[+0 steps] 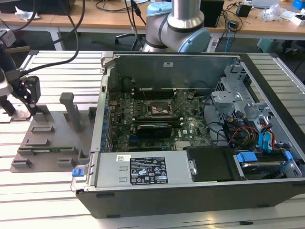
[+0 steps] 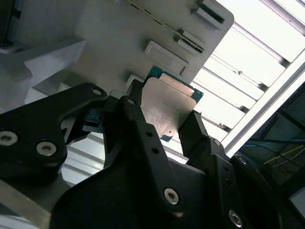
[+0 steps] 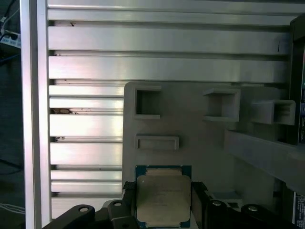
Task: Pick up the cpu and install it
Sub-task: 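Pick up the cpu and move it towards the insertion slot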
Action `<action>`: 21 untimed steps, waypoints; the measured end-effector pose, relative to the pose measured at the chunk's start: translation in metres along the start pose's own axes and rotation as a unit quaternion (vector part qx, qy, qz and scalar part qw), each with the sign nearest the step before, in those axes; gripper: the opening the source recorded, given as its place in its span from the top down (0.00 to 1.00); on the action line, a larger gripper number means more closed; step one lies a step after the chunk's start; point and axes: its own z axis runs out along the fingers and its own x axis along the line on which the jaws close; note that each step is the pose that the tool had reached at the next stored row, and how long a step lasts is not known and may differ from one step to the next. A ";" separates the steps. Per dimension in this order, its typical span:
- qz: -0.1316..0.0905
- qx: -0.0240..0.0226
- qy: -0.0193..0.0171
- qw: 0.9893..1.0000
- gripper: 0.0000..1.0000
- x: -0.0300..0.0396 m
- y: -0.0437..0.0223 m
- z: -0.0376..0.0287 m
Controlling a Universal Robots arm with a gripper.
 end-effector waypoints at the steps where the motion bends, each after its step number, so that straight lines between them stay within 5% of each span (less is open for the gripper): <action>1: 0.000 0.000 0.000 1.000 0.45 0.0000 0.0000 -0.0007; 21: 0.000 0.000 0.000 1.000 0.45 -0.0003 -0.0006 -0.0120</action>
